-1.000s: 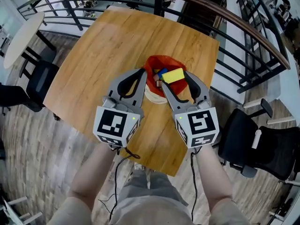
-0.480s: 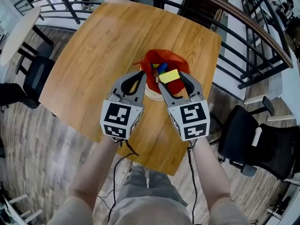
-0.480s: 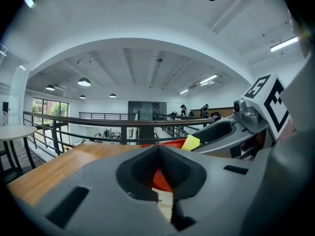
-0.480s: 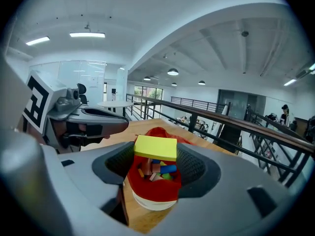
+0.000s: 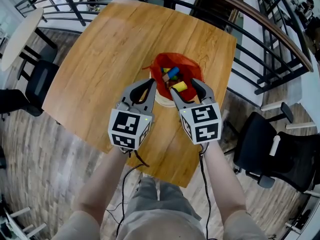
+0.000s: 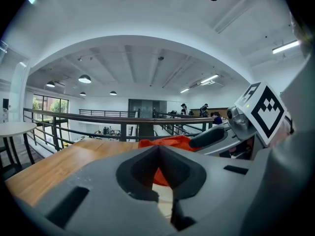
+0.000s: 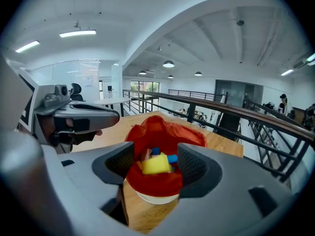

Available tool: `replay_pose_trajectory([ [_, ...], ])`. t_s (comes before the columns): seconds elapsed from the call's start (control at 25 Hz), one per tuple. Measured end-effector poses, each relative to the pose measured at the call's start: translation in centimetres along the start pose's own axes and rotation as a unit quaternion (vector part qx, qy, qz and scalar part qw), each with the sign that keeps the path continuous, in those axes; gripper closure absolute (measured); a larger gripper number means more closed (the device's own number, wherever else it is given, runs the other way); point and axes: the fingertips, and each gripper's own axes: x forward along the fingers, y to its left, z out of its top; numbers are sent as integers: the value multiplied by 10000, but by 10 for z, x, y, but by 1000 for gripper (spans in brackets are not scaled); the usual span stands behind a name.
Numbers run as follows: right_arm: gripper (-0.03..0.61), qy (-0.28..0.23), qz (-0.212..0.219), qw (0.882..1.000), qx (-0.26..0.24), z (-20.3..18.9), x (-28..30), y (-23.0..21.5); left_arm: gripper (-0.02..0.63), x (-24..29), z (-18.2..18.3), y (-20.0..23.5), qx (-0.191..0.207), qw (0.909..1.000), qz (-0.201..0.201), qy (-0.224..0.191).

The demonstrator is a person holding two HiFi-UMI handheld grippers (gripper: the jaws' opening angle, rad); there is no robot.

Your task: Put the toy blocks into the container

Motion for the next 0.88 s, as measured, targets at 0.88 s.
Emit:
replay_pose_trajectory([
  [0.88,318,-198,-53,9996,216,9,-22,1,603,-12,14,-11,71,10000,-52,-44],
])
